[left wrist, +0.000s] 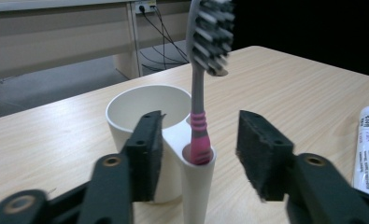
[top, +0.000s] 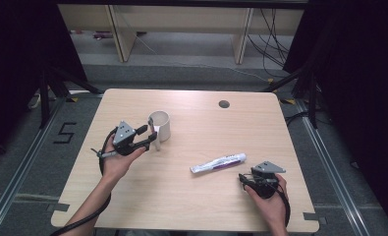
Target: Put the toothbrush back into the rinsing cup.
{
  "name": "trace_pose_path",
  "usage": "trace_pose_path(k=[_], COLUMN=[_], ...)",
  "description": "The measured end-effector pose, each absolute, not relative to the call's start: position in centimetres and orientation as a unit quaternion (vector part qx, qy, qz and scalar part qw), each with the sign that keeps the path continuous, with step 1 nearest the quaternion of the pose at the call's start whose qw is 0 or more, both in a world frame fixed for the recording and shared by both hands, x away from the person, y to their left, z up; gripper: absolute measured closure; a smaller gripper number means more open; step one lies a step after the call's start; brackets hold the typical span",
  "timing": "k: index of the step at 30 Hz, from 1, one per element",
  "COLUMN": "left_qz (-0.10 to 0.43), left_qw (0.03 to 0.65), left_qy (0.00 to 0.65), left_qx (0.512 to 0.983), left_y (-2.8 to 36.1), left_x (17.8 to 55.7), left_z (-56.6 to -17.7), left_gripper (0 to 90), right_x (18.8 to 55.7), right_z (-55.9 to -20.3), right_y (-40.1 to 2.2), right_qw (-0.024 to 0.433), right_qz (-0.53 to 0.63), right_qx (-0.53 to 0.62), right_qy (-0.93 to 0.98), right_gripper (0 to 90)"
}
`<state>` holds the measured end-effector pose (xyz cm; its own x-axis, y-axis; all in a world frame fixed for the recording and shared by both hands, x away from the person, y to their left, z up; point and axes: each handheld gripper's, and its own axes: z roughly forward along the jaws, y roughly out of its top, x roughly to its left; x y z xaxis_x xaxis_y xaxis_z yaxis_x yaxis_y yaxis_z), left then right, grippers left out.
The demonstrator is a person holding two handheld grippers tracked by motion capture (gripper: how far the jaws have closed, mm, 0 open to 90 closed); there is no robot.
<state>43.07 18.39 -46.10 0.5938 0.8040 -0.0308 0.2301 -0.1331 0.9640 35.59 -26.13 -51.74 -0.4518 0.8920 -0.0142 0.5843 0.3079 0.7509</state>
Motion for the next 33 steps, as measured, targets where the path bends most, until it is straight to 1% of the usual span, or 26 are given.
trace_pose_path(k=[1,5,7,10,11,12,14,15,17,20,21,22,23,24,26,31,33], left_qz=[0.263,0.271,0.278,0.274,0.271,0.268,0.265,0.264,0.264,0.267,0.268,0.268,0.267,0.267,0.267,0.268,0.265], left_qw=[0.546,0.546,0.542,0.545,0.545,0.543,0.542,0.544,0.541,0.544,0.545,0.552,0.55,0.554,0.563,0.555,0.558], left_qy=[0.368,0.373,0.37,0.371,0.373,0.376,0.375,0.375,0.376,0.371,0.372,0.369,0.371,0.371,0.368,0.363,0.359], left_qx=[0.705,0.7,0.701,0.7,0.7,0.701,0.704,0.703,0.705,0.704,0.702,0.699,0.699,0.696,0.69,0.699,0.699], left_y=[18.5,19.1,19.4,19.6,19.6,19.6,19.7,19.7,19.7,19.7,19.7,19.7,19.6,19.6,19.4,19.1,18.9], left_x=[43.0,42.0,41.4,40.6,40.2,39.9,39.3,38.9,38.4,37.5,37.2,37.0,36.7,36.5,36.2,35.8,35.8], left_z=[-46.1,-46.1,-46.2,-46.2,-46.2,-46.2,-46.3,-46.5,-46.6,-47.2,-47.4,-47.6,-47.6,-47.7,-47.9,-48.1,-48.2], left_gripper=[41.8,34.9,33.1,30.8,30.5,30.0,30.3,30.3,31.1,32.0,32.6,33.5,34.3,35.0,36.8,37.2,37.6], right_x=[35.6,35.6,35.6,35.7,35.5,35.4,35.4,35.5,35.7,35.6,35.5,35.5,35.7,35.7,35.4,35.5,35.7], right_z=[-51.7,-51.7,-51.7,-51.7,-51.6,-51.6,-51.6,-51.6,-51.7,-51.6,-51.7,-51.7,-51.7,-51.8,-51.6,-51.6,-51.7], right_y=[-26.2,-26.1,-26.1,-26.1,-26.0,-26.0,-26.0,-26.1,-26.1,-26.2,-26.0,-26.0,-26.3,-26.3,-26.0,-26.1,-26.3], right_qw=[0.219,0.219,0.22,0.225,0.212,0.21,0.211,0.221,0.223,0.218,0.206,0.206,0.227,0.229,0.199,0.202,0.211], right_qz=[0.347,0.354,0.354,0.351,0.349,0.349,0.348,0.344,0.349,0.345,0.352,0.353,0.347,0.355,0.352,0.352,0.353], right_qx=[0.473,0.478,0.478,0.476,0.49,0.492,0.492,0.482,0.474,0.479,0.491,0.49,0.473,0.468,0.496,0.493,0.481], right_qy=[0.78,0.773,0.773,0.774,0.77,0.769,0.769,0.775,0.777,0.777,0.77,0.77,0.777,0.776,0.768,0.769,0.774], right_gripper=[43.7,43.6,43.6,43.4,43.5,43.4,43.4,43.4,43.4,43.7,43.9,43.9,44.0,44.0,44.1,43.9,43.8])
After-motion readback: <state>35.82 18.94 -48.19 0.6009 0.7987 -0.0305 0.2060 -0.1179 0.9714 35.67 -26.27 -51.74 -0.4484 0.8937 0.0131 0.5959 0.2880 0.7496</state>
